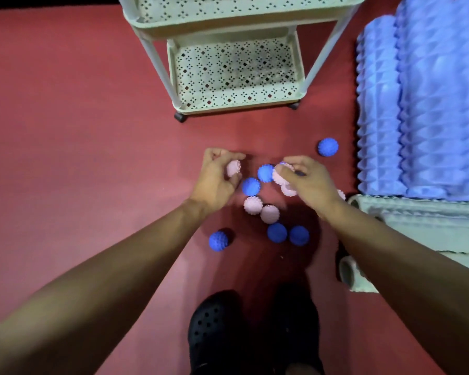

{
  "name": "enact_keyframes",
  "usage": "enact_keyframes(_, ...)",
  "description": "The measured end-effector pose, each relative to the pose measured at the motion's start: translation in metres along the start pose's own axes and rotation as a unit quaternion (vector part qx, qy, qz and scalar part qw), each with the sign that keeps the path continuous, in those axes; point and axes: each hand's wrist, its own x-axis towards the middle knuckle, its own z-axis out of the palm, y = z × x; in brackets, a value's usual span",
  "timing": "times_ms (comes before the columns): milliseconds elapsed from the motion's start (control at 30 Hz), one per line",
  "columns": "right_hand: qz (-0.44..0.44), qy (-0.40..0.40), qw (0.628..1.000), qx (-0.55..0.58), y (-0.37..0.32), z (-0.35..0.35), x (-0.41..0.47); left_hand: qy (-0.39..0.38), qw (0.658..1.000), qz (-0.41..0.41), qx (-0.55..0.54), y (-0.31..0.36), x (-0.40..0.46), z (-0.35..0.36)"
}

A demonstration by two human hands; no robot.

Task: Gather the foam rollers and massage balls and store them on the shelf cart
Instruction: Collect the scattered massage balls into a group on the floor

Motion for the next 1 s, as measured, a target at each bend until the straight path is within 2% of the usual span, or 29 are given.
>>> enact_keyframes(67, 0.014, 0.047, 0.999, -0.007, 0.019, -0.015, -0.002, 0.028, 0.999, -0.045, -0.007, -0.01, 0.0, 0.005)
enact_keyframes(267, -0.058, 0.029, 0.988, -0.141, 0.052, 0.0, -0.017, -0.005, 0.973, -0.198, -0.12, -0.027, -0.016, 0.021)
enact_keyframes(467, -0.119, 0.003, 0.961, -0.25, 0.057, 0.023, -0.009, 0.012, 0.967, -0.254, 0.013, -0.039, -0.023, 0.027)
enact_keyframes(733, -0.12, -0.009, 0.953, -0.277, 0.06, 0.04, 0.003, -0.032, 0.968, -0.233, -0.082, -0.044, -0.029, 0.03)
enact_keyframes(867, -0.137, -0.006, 0.961, -0.239, 0.06, 0.035, 0.0, -0.039, 0.965, -0.223, -0.13, -0.041, -0.034, 0.026)
enact_keyframes(1000, -0.186, 0.011, 0.961, -0.206, 0.063, 0.024, -0.01, -0.068, 0.969, -0.214, -0.099, -0.057, -0.046, 0.008)
